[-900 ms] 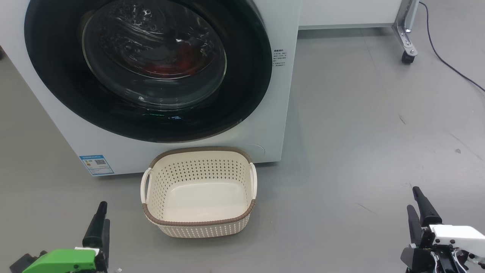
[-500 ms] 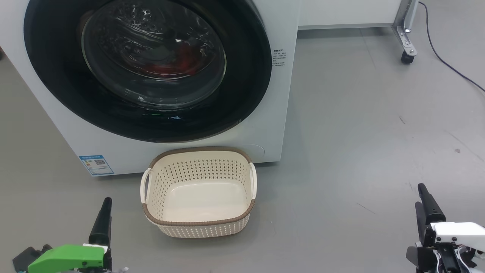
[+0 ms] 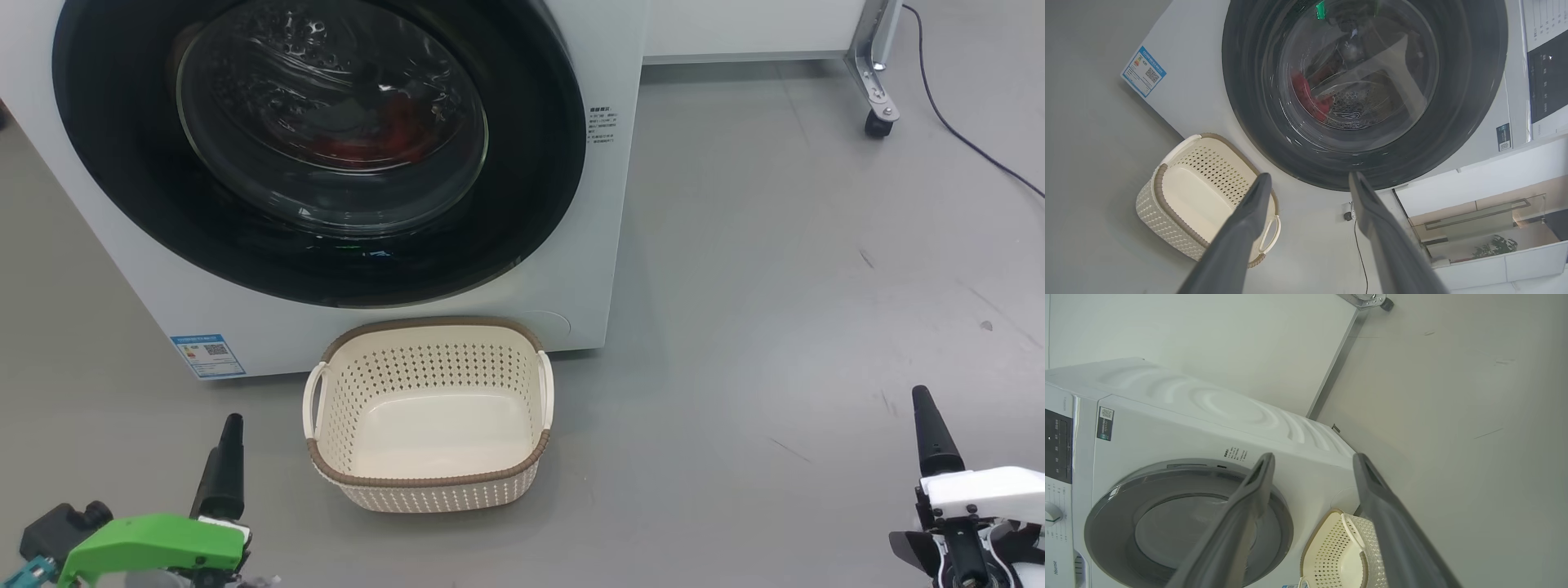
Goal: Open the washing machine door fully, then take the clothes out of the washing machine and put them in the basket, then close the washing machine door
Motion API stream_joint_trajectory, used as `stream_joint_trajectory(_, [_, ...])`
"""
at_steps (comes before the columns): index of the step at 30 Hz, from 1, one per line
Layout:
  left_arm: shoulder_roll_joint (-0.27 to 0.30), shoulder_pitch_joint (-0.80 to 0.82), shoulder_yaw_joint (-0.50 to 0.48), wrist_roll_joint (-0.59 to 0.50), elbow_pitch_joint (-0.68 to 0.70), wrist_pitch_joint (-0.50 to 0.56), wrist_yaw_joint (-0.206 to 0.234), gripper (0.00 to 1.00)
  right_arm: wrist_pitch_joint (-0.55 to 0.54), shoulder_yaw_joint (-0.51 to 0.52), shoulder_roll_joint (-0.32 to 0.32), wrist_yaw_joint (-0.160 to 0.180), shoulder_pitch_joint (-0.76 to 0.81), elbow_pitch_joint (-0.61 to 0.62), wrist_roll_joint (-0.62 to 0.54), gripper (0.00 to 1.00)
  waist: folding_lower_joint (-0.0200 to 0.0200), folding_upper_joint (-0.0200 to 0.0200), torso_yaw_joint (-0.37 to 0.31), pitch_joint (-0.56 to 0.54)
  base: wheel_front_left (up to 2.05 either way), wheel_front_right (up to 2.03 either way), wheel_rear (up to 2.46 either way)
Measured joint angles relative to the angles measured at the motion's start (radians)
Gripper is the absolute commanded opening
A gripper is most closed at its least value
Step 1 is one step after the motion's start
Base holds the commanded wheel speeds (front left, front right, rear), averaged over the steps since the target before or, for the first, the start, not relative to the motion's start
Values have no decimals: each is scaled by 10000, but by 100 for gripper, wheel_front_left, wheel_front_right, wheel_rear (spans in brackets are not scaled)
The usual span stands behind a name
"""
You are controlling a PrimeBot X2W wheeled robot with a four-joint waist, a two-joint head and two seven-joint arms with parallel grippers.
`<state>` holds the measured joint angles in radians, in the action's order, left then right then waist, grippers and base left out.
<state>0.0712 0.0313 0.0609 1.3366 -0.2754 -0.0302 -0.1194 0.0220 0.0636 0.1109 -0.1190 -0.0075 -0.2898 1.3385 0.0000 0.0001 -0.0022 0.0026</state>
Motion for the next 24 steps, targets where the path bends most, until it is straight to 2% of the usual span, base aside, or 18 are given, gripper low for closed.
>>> stream_joint_trajectory(6, [140,87,259,-957,0,-199,102,100,230,-309,259,88,-3,48,-1016,100,0,0,-4,-13,0,0,0])
stream_joint_trajectory(24, [422,197,1072,-4382,201,-823,855,100,911,-1319,798,606,-33,226,-4059,100,0,0,-29,-53,0,0,0])
